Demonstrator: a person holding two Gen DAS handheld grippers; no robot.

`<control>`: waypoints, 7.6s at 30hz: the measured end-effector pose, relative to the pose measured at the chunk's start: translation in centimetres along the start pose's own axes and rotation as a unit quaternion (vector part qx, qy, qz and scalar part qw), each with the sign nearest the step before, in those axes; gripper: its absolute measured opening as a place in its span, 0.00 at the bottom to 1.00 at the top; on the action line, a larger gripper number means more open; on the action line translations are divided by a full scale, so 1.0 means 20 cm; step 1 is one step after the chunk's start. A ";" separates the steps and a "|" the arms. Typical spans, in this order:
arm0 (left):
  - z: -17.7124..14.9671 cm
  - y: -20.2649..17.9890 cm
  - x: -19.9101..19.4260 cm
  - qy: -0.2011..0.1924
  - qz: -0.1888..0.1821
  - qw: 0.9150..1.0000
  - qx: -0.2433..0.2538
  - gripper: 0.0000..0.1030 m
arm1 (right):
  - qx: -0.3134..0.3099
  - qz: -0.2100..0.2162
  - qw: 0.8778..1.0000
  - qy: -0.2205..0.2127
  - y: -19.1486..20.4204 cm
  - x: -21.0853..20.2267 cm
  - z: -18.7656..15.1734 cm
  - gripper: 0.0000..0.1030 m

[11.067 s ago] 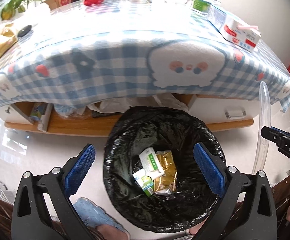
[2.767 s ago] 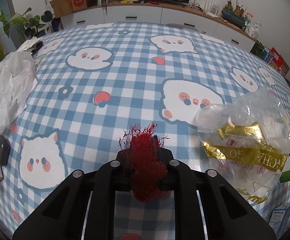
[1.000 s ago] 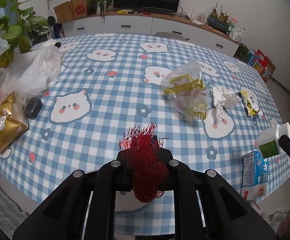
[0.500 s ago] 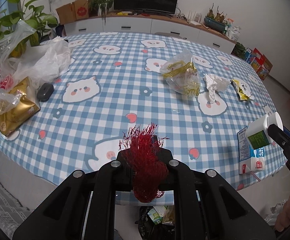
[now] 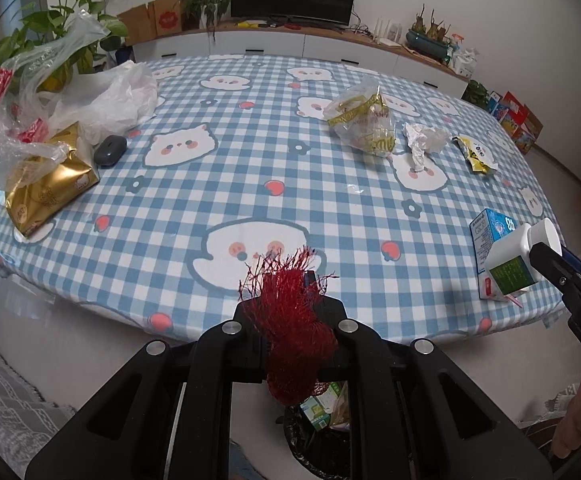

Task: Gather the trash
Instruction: 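Lift the red mesh bag and white pill bottle off the table with both tools, then carry the red mesh bag and pill bottle over the black bin with both tools, then lower the white pill bottle into the bin and open the right tool, then lower the red mesh bag into the bin and open the left tool, then raise both open tools away from the bin back over the table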

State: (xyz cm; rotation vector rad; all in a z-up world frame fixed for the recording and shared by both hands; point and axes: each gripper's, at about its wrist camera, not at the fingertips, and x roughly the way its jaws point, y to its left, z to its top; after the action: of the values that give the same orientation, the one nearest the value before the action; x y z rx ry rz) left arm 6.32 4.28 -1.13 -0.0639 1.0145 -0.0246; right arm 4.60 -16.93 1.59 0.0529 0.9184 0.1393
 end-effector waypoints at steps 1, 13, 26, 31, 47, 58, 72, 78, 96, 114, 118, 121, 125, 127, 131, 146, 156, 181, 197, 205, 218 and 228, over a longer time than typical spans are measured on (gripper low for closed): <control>-0.02 0.00 -0.01 0.001 -0.001 1.000 0.000 0.13 | 0.000 0.001 1.000 0.000 0.01 -0.01 -0.01 0.34; -0.23 0.03 -0.12 0.000 -0.016 1.000 0.002 0.13 | -0.008 0.011 1.000 0.004 0.07 -0.11 -0.19 0.34; -0.51 0.05 -0.03 0.027 -0.018 0.999 0.006 0.13 | -0.012 0.011 0.999 0.035 0.10 -0.05 -0.44 0.34; -0.56 0.03 0.02 0.031 -0.026 0.999 0.010 0.13 | -0.013 0.006 0.999 0.048 0.11 0.01 -0.51 0.34; -0.68 0.13 0.35 0.076 -0.003 0.997 -0.019 0.13 | -0.009 -0.004 0.994 0.107 0.09 0.31 -0.75 0.34; -0.73 0.10 0.50 0.088 0.005 0.996 0.000 0.13 | 0.002 -0.002 0.991 0.131 0.06 0.47 -0.83 0.34; -0.80 0.10 0.69 0.115 0.015 0.993 0.010 0.13 | -0.002 -0.011 0.986 0.169 0.07 0.69 -0.95 0.34; -0.80 0.09 0.72 0.112 0.012 0.994 0.008 0.13 | -0.002 -0.009 0.985 0.173 0.07 0.72 -0.96 0.34; -0.80 0.06 0.64 0.101 0.008 0.995 0.011 0.13 | 0.012 -0.014 0.990 0.142 0.09 0.62 -0.93 0.81; -0.80 -0.11 0.46 0.080 -0.004 0.997 0.015 0.13 | 0.023 -0.056 0.992 0.108 -0.04 0.40 -0.87 0.92; -0.80 -0.18 0.44 0.083 -0.005 0.996 0.019 0.13 | 0.025 -0.068 0.992 0.105 -0.10 0.37 -0.87 0.92; -0.79 -0.23 0.44 0.086 -0.005 0.996 0.022 0.13 | 0.026 -0.077 0.991 0.103 -0.15 0.34 -0.87 0.92; -0.80 -0.32 0.45 0.085 -0.011 0.996 0.030 0.13 | 0.033 -0.090 0.990 0.101 -0.24 0.32 -0.87 0.92; -0.80 -0.37 0.46 0.087 -0.013 0.995 0.037 0.13 | 0.038 -0.092 0.990 0.097 -0.27 0.31 -0.87 0.92; -0.82 -0.44 0.49 0.090 -0.015 0.995 0.045 0.13 | 0.037 -0.093 0.990 0.099 -0.34 0.31 -0.88 0.92; -0.90 -0.54 0.71 0.120 -0.017 0.991 0.057 0.13 | 0.027 -0.104 0.988 0.113 -0.50 0.43 -0.97 0.92; -0.93 -0.62 0.85 0.141 -0.021 0.987 0.067 0.13 | 0.050 -0.109 0.984 0.134 -0.59 0.54 -1.01 0.92; -0.89 -0.53 0.72 0.089 -0.016 0.995 0.044 0.80 | 0.040 -0.102 0.986 0.123 -0.50 0.50 -0.97 0.92; -0.82 -0.43 0.48 0.048 -0.004 0.998 0.027 0.94 | 0.030 -0.092 0.992 0.080 -0.41 0.27 -0.88 0.92; -0.78 -0.40 0.34 0.027 -0.007 0.999 0.025 0.94 | 0.034 -0.085 0.994 0.057 -0.37 0.15 -0.82 0.92; -0.62 -0.32 0.18 0.015 -0.006 1.000 0.011 0.94 | 0.038 -0.075 0.996 0.034 -0.35 -0.01 -0.68 0.92; -0.44 -0.32 0.06 -0.013 0.000 0.999 0.033 0.94 | 0.030 -0.082 0.996 0.016 -0.38 -0.10 -0.51 0.92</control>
State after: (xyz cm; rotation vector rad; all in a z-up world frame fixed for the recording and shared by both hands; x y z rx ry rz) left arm -0.41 -2.62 -6.44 -0.0034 0.9876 -0.0566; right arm -4.00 -24.86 -3.91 0.0310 0.9543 -0.0391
